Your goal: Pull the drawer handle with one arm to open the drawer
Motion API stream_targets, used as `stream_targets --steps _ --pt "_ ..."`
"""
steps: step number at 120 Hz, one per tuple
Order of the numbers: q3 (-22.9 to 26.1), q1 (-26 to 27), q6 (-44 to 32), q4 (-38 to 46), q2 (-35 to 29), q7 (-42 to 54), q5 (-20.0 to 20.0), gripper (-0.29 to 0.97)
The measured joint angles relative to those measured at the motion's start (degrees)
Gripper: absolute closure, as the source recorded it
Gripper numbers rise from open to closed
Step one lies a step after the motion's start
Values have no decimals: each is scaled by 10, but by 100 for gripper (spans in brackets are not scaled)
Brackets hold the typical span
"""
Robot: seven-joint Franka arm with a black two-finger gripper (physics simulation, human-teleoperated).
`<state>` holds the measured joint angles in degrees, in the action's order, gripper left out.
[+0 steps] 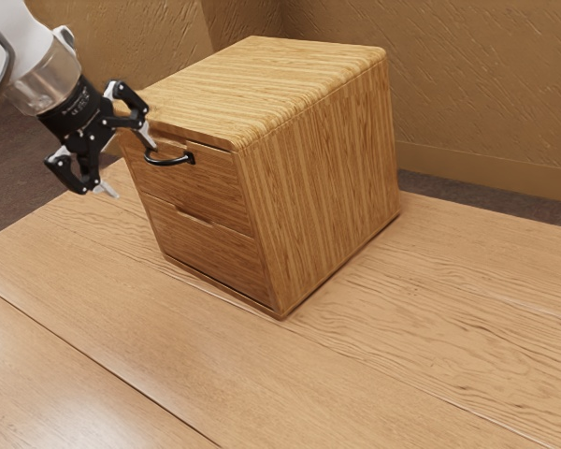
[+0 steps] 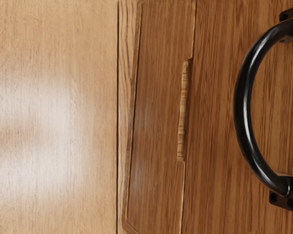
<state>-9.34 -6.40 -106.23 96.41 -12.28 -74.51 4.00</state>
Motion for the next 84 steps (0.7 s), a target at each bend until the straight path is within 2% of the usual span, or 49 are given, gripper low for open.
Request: stream_targets --steps 30,84 --pt "-25 -1 -26 3 8 -31 -6 3" --pt "-24 1 -63 -11 58 -61 -7 4"
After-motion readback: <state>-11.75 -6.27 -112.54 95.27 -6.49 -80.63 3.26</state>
